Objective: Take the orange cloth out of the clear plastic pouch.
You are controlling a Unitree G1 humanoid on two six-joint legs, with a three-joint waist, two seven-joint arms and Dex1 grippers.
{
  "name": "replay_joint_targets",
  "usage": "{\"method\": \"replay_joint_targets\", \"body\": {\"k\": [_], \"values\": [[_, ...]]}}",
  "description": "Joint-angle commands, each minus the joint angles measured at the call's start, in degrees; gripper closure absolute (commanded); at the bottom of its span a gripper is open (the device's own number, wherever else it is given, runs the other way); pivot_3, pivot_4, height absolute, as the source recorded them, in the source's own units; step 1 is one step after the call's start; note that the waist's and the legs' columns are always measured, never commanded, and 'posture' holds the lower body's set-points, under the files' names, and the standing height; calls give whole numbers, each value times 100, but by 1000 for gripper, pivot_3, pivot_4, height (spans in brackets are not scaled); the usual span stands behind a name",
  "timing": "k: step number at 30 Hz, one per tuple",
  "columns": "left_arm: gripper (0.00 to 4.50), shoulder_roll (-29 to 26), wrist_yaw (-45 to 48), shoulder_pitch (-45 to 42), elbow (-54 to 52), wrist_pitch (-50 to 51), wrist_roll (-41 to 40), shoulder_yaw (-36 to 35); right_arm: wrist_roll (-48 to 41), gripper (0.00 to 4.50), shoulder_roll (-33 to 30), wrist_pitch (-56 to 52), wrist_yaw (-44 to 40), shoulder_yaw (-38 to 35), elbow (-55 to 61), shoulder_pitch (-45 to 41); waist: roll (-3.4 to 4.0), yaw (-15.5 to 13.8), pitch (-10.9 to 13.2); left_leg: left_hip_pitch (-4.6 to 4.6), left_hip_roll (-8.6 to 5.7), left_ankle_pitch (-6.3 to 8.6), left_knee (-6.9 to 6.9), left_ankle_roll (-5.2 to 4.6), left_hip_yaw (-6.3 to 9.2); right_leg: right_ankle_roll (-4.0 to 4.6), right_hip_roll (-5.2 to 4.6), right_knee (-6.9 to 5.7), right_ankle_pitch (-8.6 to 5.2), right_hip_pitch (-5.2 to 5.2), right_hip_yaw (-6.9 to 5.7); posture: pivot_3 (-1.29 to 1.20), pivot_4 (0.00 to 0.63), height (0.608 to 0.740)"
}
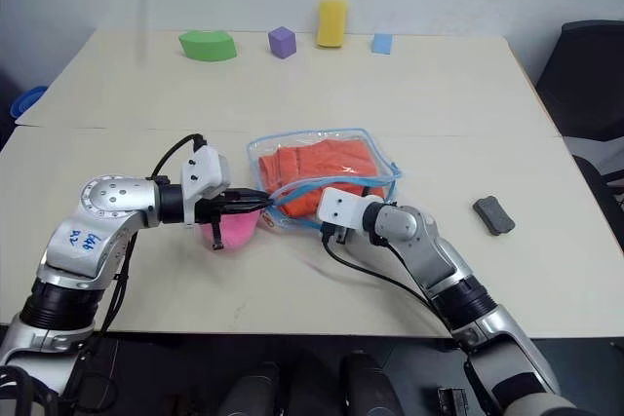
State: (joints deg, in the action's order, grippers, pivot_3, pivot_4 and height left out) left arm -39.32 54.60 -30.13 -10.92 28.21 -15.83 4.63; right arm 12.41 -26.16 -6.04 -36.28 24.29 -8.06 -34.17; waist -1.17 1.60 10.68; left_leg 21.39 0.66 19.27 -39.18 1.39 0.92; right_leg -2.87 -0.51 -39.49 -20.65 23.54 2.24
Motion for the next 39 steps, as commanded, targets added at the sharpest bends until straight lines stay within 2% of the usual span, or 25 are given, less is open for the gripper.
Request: {"method": "replay_joint_targets", "body": {"k": [1,7,10,13,16,19,23,26,29,36,39], "values": [[4500,78,-174,-101,-201,62,-134,-195,17,4473,-181,27,-312,-68,37,149,0,-2,0,0,0,0,0,0,0,0,0,0,0,0,0,0,150,740],[4500,364,-726,-348,178,228,-15,-339,-221,4473,-1111,1552,-1328,24,1144,740,-1,-27,0,5,-2,2,-1,-3,4,0,-1,1,0,-5,-4,0,150,740],[4500,369,-969,-404,493,113,226,-318,-781,4473,-1939,2634,-2061,-177,1750,1209,-2,-15,-1,5,-3,2,1,-4,3,0,1,5,0,-4,-4,0,150,740],[4500,298,-1037,-385,674,-66,396,-270,-1059,4473,-2596,3186,-2463,-406,1914,1523,-3,-9,-1,1,-2,2,2,-4,3,-1,2,14,0,-8,-4,0,150,740],[4500,85,-970,-262,806,-429,662,-190,-1290,4473,-3209,3549,-2760,-716,1935,1830,-3,-2,-1,-4,-2,3,1,-6,1,-1,3,12,0,-8,0,0,150,740],[4500,-368,-712,1,907,-913,883,-226,-1498,4473,-3886,3889,-2960,-1204,1726,2318,-3,0,-1,-9,1,3,4,-6,-2,0,5,11,0,-9,2,0,150,740],[4500,-977,-237,419,815,-1407,868,-420,-1572,4473,-4324,4099,-2927,-1771,1225,2903,-3,-5,0,-10,3,5,8,-9,-5,0,4,17,0,-11,5,0,150,740],[4500,-1451,462,989,544,-2041,592,-633,-1698,4473,-4299,3848,-2707,-2237,749,3209,-3,6,-1,-11,4,8,8,-15,-5,0,3,17,0,-13,6,0,150,740],[4500,-1662,958,1483,232,-2417,327,-761,-1848,4473,-3953,3230,-2310,-2533,495,3170,-2,1,0,-16,5,8,12,-14,-12,0,2,17,0,-14,11,0,150,740],[4500,-1563,1160,1696,-201,-2380,111,-680,-2066,4473,-2669,916,-1125,-2739,763,2411,0,-1,1,-18,5,16,8,-29,-10,0,3,10,0,-17,12,0,150,740],[4500,-1572,1201,1697,-186,-2382,194,-607,-1896,4473,-2463,526,-948,-2696,894,2331,3,-2,2,-11,5,16,10,-29,-11,0,4,9,0,-9,13,0,150,740]]}}
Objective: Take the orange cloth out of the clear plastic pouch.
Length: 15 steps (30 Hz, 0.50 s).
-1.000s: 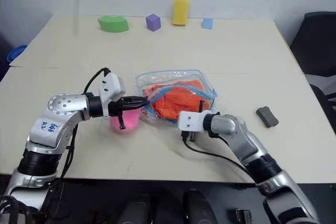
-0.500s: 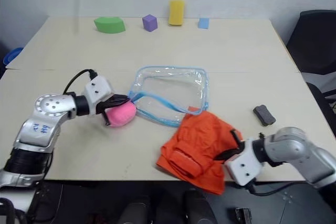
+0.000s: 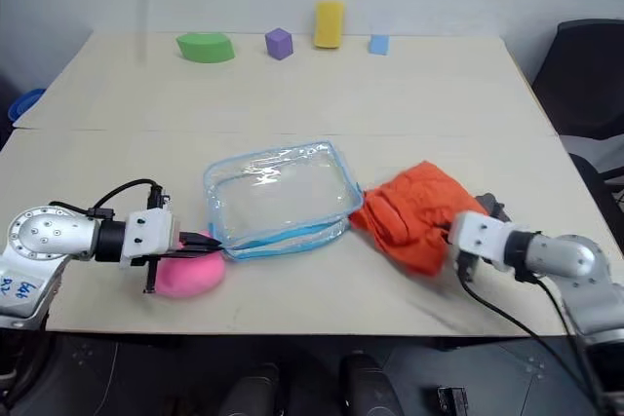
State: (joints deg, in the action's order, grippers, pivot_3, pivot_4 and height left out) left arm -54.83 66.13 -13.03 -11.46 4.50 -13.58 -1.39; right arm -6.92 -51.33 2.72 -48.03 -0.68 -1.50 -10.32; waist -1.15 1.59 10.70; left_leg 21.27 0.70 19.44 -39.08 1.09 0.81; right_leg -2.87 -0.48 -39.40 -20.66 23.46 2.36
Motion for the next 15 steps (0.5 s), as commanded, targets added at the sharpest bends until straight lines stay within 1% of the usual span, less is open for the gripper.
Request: {"method": "replay_joint_targets", "body": {"k": [1,4,6,7,9,12,14,15], "values": [[4500,-23,49,-15,-94,-34,14,19,109,4473,69,-379,253,-171,262,-51,0,0,0,0,0,0,1,0,0,0,0,1,0,0,0,0,150,740],[4500,-43,29,-15,6,-4,93,35,183,4473,9,-426,173,-136,375,46,0,-3,0,1,0,2,1,-4,0,0,-1,4,0,-1,0,0,150,740],[4500,-103,85,-1,175,-10,117,5,95,4035,-80,-575,20,-201,465,174,0,-3,0,1,0,3,1,-5,0,0,0,5,0,-1,0,0,150,740],[4288,-130,115,10,261,-22,108,-28,88,3821,-137,-565,-50,-238,488,236,0,-2,0,0,0,3,1,-5,0,0,0,5,0,-1,-1,0,150,740],[3819,-172,196,42,390,83,-30,-138,-90,3143,-226,-686,-239,-385,610,371,1,-1,0,0,0,3,2,-6,0,0,0,5,0,-1,-1,0,150,740],[2891,-182,258,53,480,256,-276,-355,-671,2125,-338,-1143,-595,-772,928,521,0,-2,0,0,0,4,2,-7,0,0,0,4,0,-1,-1,0,150,740],[2254,-125,176,-20,497,610,-574,-575,-1173,1426,-438,-1538,-891,-1129,1150,622,2,4,1,0,0,4,2,-7,0,0,0,2,0,-1,-1,0,150,740],[1934,-102,113,-86,489,969,-846,-752,-1537,1071,-514,-1875,-1072,-1393,1243,670,2,2,1,-1,2,4,3,-7,2,0,2,2,0,-1,-2,0,150,740]]}}
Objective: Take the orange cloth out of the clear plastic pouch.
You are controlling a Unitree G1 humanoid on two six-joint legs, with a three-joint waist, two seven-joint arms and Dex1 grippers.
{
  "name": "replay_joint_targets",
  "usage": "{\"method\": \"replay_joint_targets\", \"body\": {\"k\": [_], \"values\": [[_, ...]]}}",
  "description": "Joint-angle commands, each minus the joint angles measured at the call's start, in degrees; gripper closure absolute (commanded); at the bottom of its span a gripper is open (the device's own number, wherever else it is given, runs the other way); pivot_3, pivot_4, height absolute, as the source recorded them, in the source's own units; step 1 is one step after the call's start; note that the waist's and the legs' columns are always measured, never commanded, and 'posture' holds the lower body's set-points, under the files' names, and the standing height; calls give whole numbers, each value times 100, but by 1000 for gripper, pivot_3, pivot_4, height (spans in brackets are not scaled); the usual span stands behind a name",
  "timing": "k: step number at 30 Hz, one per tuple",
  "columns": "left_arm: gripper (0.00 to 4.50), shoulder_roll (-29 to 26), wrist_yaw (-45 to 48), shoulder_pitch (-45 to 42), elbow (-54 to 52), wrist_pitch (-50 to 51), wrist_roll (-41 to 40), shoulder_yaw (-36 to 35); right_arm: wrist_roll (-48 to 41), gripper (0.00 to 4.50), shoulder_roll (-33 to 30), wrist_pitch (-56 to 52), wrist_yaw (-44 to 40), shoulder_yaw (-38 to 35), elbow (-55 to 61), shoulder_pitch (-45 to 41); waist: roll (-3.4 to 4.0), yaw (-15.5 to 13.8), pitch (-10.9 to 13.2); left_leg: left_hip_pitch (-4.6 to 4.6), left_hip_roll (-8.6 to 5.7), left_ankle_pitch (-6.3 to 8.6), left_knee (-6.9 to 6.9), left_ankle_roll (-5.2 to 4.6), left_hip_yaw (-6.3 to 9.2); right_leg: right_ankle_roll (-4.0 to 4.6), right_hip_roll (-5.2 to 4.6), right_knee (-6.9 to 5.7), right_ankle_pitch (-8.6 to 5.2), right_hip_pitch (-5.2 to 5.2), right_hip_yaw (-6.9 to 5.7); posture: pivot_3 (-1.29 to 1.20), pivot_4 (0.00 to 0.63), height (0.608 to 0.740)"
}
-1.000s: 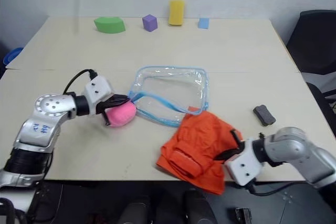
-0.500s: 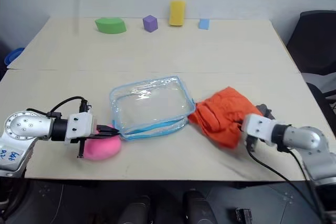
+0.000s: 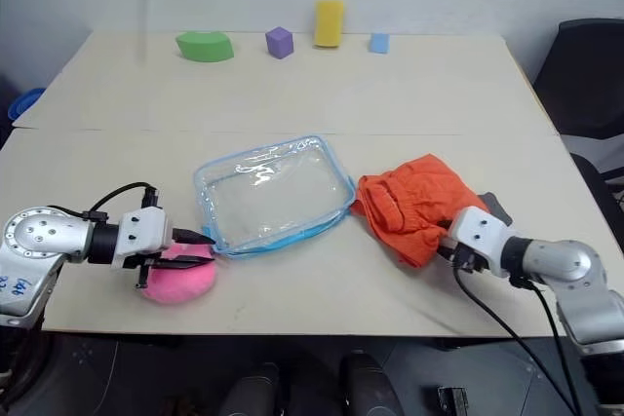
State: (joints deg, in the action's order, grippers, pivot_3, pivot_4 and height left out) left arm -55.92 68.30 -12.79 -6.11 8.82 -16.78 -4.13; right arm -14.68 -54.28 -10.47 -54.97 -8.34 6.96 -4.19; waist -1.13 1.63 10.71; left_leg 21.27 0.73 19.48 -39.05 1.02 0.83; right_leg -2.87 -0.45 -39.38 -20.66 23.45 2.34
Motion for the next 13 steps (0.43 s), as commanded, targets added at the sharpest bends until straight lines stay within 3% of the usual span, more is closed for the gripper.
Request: {"method": "replay_joint_targets", "body": {"k": [1,3,7,13], "values": [[1619,8,-179,-179,-54,954,-834,-698,-1134,714,-332,-936,-578,-925,461,123,1,-6,0,0,0,0,0,0,1,0,0,0,0,0,-1,0,150,740],[1008,-99,-186,-262,-42,1580,-1308,-1094,-1600,17,-611,-1528,-979,-1435,455,325,1,-10,1,1,0,0,-1,0,3,0,-1,0,0,-2,-3,0,150,740],[1008,-570,242,-1,194,2095,-1767,-2017,-1969,17,-1196,-2346,-1847,-2506,-107,968,1,-14,1,2,-1,2,3,-3,7,0,-3,17,0,-8,-9,0,150,740],[1008,-1271,1014,556,1035,1744,-1528,-2848,-1764,17,-1496,-2485,-2538,-3409,-1052,1589,1,6,1,-10,0,3,19,-5,5,1,-3,30,-1,-15,-7,0,150,740]]}}
